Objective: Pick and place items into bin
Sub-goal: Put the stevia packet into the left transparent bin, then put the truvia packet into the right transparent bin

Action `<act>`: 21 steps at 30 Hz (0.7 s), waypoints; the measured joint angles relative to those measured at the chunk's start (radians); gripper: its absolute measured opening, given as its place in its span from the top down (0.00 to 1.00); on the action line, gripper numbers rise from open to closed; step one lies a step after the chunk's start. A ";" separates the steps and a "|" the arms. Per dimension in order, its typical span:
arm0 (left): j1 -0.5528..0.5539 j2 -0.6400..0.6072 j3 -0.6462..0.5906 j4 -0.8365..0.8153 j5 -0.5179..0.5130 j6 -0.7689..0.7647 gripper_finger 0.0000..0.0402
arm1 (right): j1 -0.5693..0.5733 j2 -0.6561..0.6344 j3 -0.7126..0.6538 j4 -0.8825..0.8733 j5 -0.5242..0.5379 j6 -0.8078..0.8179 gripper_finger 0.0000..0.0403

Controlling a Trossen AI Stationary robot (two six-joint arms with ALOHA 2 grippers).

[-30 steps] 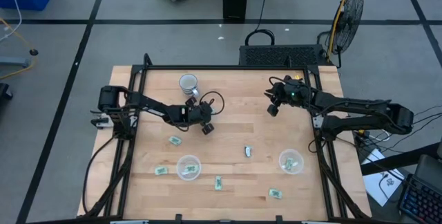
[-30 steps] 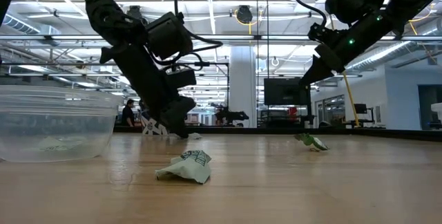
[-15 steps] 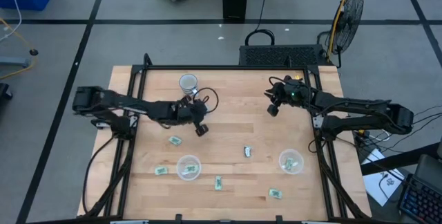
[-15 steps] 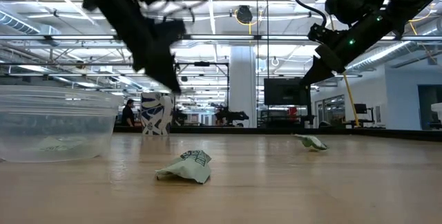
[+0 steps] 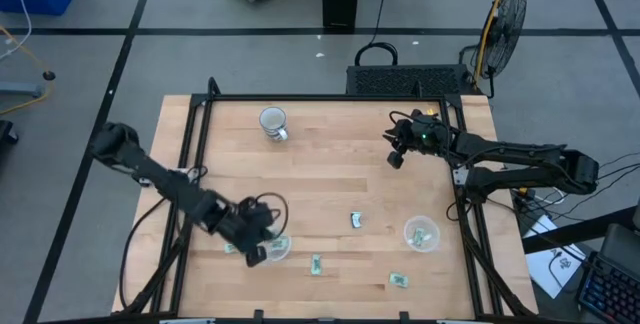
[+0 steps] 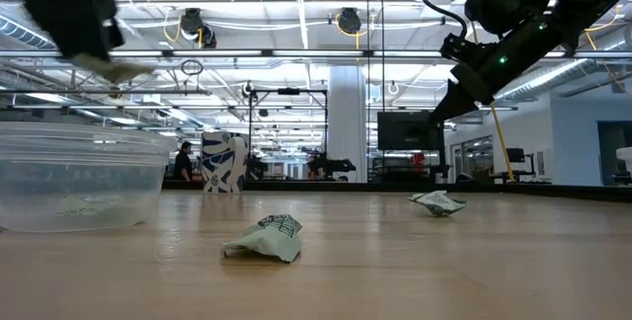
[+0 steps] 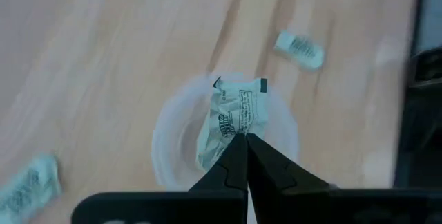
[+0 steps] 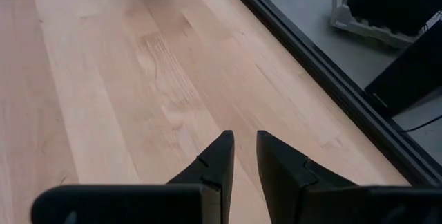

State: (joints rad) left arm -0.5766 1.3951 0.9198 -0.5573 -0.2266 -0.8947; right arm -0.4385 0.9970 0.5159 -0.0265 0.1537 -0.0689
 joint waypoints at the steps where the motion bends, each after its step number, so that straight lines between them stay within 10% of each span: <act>1: -0.015 0.015 -0.001 -0.010 -0.010 -0.015 0.99 | 0.000 0.000 0.000 0.000 -0.001 0.000 0.85; 21: 0.104 0.206 -0.001 0.006 0.176 -0.074 0.88 | 0.002 0.000 0.000 0.074 -0.121 -0.038 0.85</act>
State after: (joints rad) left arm -0.4727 1.6016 0.9192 -0.5518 -0.0502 -0.9690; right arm -0.4369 0.9970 0.5163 0.0475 0.0328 -0.1071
